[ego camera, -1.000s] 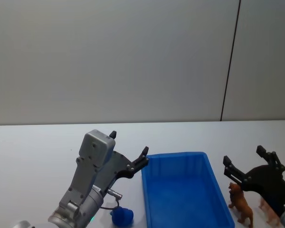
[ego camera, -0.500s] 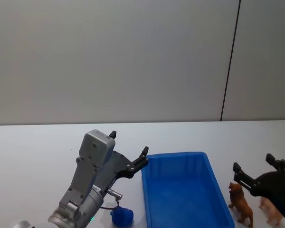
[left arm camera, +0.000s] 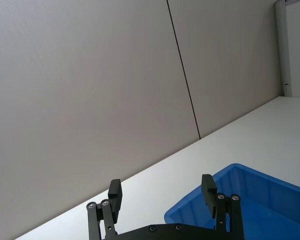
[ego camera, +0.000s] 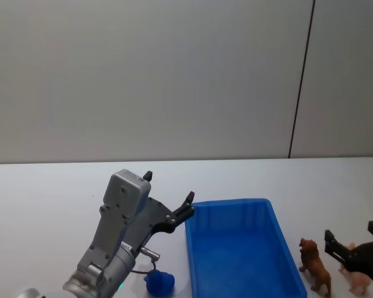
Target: Pick up the two dolls from the table and place them into the box.
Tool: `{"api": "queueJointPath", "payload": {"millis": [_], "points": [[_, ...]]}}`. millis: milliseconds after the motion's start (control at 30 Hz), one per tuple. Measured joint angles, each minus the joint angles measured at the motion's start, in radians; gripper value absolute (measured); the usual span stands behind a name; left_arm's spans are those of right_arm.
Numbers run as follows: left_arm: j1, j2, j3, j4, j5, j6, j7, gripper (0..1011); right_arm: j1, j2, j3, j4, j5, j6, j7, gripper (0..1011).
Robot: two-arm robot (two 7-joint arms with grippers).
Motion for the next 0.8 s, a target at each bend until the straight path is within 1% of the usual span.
{"api": "queueJointPath", "payload": {"millis": [367,800], "points": [[0.0,0.0,0.0,0.0,0.0,0.0,0.0,1003,-0.014,0.001,0.006,0.025,-0.009,0.033,-0.031,1001],[0.0,0.0,0.0,0.0,0.0,0.0,0.0,1003,-0.016,-0.007,0.008,0.075,-0.025,0.05,-0.043,1001]]}}
